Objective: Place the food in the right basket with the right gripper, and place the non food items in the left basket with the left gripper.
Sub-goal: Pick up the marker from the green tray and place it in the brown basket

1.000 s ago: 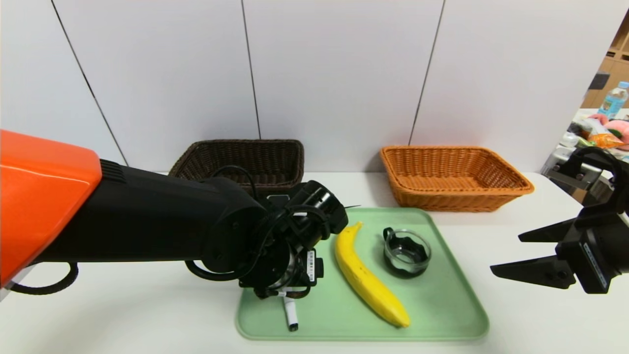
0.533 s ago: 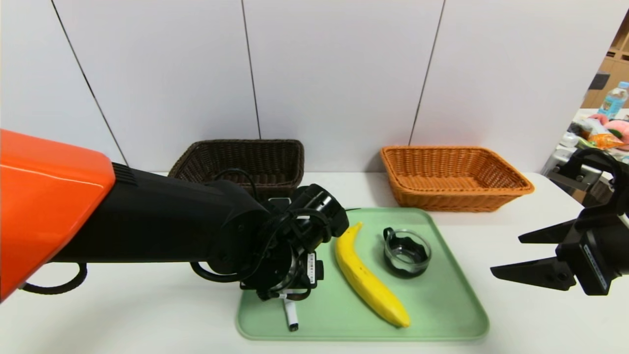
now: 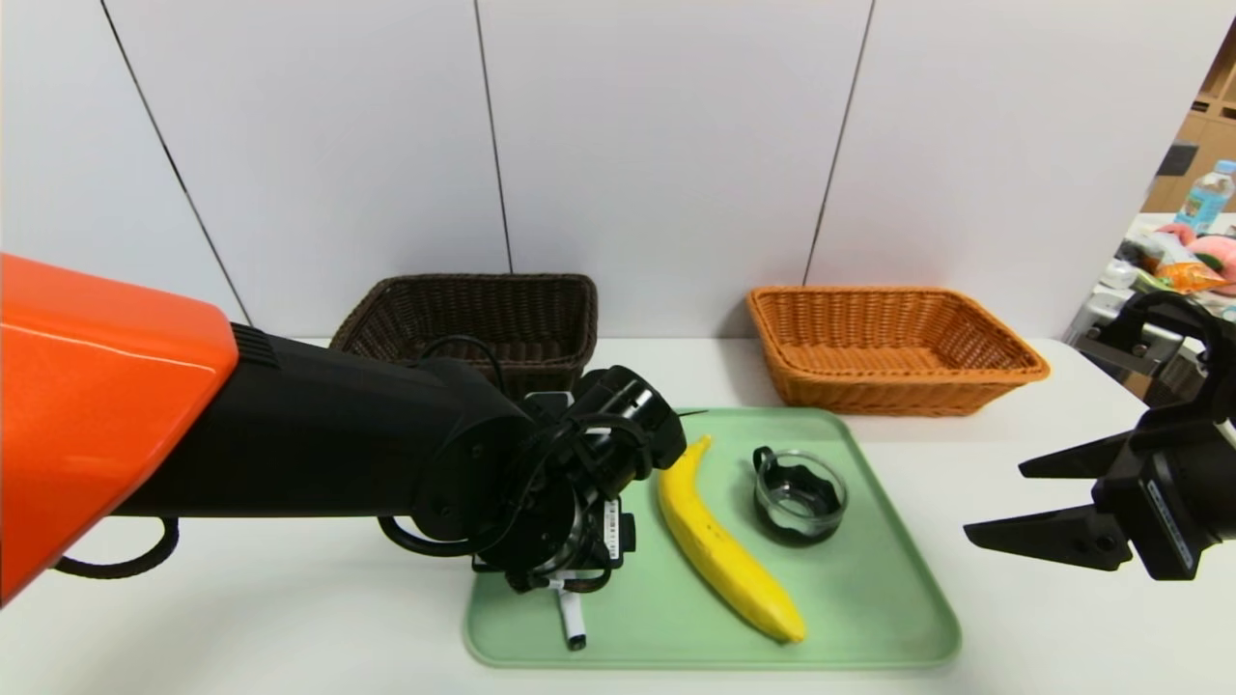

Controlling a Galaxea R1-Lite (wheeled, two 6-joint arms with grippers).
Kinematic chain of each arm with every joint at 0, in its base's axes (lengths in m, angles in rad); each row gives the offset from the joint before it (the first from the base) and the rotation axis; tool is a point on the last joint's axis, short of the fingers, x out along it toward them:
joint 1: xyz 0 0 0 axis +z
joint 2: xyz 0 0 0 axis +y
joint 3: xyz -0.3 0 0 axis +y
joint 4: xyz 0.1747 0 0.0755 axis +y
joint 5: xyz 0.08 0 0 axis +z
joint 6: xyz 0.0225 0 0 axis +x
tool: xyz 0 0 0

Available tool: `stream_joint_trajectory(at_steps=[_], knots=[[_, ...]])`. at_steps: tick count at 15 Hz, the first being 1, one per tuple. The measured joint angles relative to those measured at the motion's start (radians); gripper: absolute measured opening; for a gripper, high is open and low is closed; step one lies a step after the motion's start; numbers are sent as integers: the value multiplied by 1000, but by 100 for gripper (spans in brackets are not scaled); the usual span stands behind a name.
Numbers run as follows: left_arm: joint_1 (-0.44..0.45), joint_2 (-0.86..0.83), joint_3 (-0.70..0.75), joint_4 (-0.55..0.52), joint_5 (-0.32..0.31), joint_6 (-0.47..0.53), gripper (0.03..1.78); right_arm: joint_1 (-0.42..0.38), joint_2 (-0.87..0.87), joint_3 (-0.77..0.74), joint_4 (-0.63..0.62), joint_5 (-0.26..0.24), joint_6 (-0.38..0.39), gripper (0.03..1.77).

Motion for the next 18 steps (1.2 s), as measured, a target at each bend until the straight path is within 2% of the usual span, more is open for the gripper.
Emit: stream_joint_trajectory(at_steps=[2, 5, 9, 10, 11, 15, 18], knots=[[0, 0, 0, 0, 0, 1, 169, 0, -1, 0, 0, 0, 0, 170], [-4, 0, -1, 1, 4, 5, 119, 0, -1, 0, 0, 0, 1, 170], [-7, 0, -1, 1, 4, 6, 73, 0, -5, 0, 0, 0, 1, 170], [-7, 0, 0, 1, 4, 7, 24, 0, -6, 0, 1, 0, 2, 170], [-8, 0, 0, 1, 4, 7, 16, 0, -7, 0, 1, 0, 2, 170], [-7, -7, 0, 3, 10, 9, 16, 0, -10, 0, 1, 0, 2, 170], [-4, -64, -1, 7, 45, 31, 16, -4, -11, 4, 0, 0, 2, 170]])
